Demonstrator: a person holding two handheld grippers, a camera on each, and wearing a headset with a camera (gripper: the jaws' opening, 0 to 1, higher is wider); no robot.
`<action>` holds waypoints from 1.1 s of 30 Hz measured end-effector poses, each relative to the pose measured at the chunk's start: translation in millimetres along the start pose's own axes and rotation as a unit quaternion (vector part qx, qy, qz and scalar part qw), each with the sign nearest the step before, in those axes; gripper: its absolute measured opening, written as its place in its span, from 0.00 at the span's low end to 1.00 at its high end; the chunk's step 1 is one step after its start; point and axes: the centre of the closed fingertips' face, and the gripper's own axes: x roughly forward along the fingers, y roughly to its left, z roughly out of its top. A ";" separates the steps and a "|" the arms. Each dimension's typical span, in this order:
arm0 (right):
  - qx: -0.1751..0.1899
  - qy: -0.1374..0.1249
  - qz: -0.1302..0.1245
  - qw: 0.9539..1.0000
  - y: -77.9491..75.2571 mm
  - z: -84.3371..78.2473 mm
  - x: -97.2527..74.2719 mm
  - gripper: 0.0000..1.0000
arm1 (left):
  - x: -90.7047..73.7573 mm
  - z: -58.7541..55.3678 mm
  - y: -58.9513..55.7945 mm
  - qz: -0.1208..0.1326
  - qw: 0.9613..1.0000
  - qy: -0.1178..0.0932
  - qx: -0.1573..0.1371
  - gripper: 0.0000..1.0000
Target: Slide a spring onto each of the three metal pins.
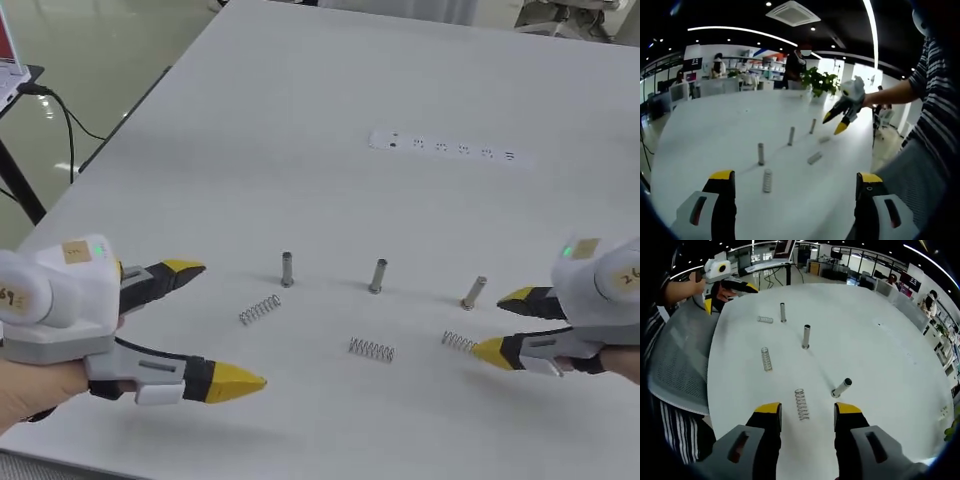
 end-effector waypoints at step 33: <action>-0.100 0.100 0.063 0.988 8.7 -28.5 33.6 0.11 | -1.4 -5.5 -1.5 0.000 1.000 0.007 -0.005 0.97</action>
